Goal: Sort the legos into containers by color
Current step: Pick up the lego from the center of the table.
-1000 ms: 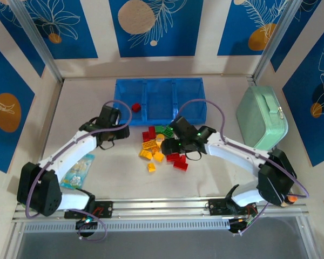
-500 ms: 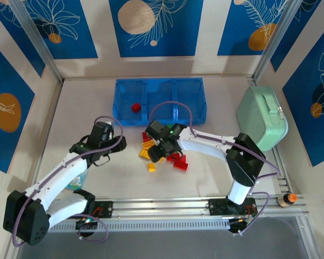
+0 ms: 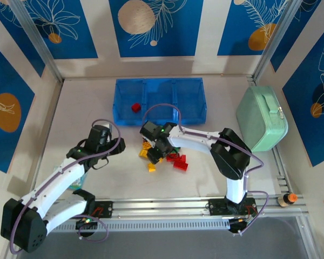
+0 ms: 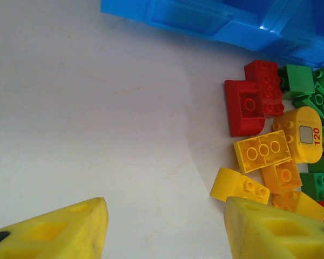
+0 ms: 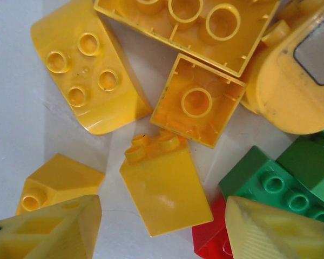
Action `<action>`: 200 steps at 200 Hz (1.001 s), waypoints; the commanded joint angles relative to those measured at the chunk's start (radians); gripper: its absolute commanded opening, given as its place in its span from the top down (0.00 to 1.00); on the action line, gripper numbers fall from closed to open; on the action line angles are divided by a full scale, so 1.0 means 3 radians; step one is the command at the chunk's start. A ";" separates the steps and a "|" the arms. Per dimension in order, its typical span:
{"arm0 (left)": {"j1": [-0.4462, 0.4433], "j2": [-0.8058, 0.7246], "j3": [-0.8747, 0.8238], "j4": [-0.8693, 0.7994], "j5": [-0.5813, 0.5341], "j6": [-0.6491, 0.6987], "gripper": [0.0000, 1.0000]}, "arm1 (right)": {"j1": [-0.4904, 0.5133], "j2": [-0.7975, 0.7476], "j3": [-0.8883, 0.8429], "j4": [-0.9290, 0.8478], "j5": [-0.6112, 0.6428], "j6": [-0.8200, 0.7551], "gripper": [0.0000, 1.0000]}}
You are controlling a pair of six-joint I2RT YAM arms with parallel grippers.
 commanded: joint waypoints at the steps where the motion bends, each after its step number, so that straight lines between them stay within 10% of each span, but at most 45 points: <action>1: -0.0030 -0.0013 -0.0019 0.0007 0.0057 -0.0042 0.41 | 0.0038 0.0120 0.0131 -0.0099 -0.0059 -0.0069 0.40; 125: -0.0030 -0.0075 -0.0009 -0.0032 0.0036 -0.0036 0.41 | 0.0095 -0.0172 0.0336 -0.0304 0.0179 -0.0021 0.68; 200: -0.0098 -0.0088 -0.0018 -0.0064 0.0031 0.0017 0.41 | -0.1120 -0.0488 0.0935 -0.0537 0.0374 0.0292 0.67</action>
